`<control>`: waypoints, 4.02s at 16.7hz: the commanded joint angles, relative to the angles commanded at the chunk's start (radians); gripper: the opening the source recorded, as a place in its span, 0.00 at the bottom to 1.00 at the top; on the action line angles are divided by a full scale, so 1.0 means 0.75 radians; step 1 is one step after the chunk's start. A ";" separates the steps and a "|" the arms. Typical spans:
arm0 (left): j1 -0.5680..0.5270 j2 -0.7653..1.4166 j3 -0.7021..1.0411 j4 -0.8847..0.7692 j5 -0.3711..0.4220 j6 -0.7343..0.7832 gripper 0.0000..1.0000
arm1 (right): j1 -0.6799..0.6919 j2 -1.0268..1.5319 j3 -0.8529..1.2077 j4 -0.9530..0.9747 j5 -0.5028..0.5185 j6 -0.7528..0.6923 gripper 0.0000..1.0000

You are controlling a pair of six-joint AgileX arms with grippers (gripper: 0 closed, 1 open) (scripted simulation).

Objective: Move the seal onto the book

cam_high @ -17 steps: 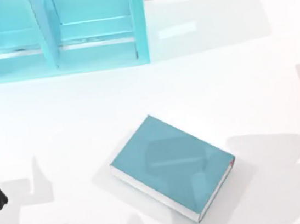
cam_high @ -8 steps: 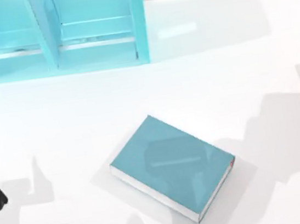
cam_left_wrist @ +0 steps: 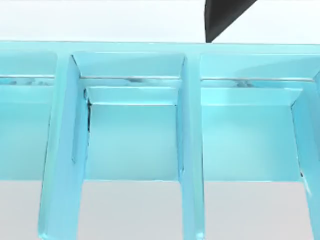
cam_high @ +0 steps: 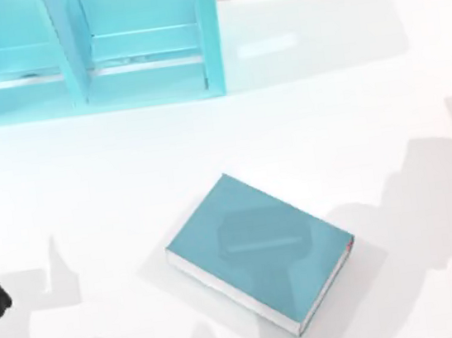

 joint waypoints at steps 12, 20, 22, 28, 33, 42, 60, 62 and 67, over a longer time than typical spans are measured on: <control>0.000 0.000 0.000 0.000 0.000 0.000 1.00 | 0.000 0.068 -0.378 0.452 0.000 0.002 1.00; 0.000 0.000 0.000 0.000 0.000 0.000 1.00 | 0.000 0.068 -0.378 0.452 0.000 0.002 0.47; 0.000 0.000 0.000 0.000 0.000 0.000 1.00 | 0.000 0.068 -0.378 0.452 0.000 0.002 0.32; 0.000 0.000 0.000 0.000 0.000 0.000 1.00 | 0.000 0.068 -0.378 0.452 0.000 0.002 0.00; 0.000 0.000 0.000 0.000 0.000 0.000 1.00 | 0.000 0.068 -0.378 0.452 0.000 0.002 0.00; 0.000 0.000 0.000 0.000 0.000 0.000 1.00 | 0.230 -0.002 -0.132 0.135 0.000 0.236 0.00; 0.000 0.000 0.000 0.000 0.000 0.000 1.00 | 0.854 -0.034 0.203 -0.222 0.016 0.846 0.00; 0.000 0.000 0.000 0.000 0.000 0.000 1.00 | 1.053 0.029 0.233 -0.189 0.022 1.025 0.00; 0.000 0.000 0.000 0.000 0.000 0.000 1.00 | 1.443 0.195 0.296 -0.088 0.018 1.400 0.00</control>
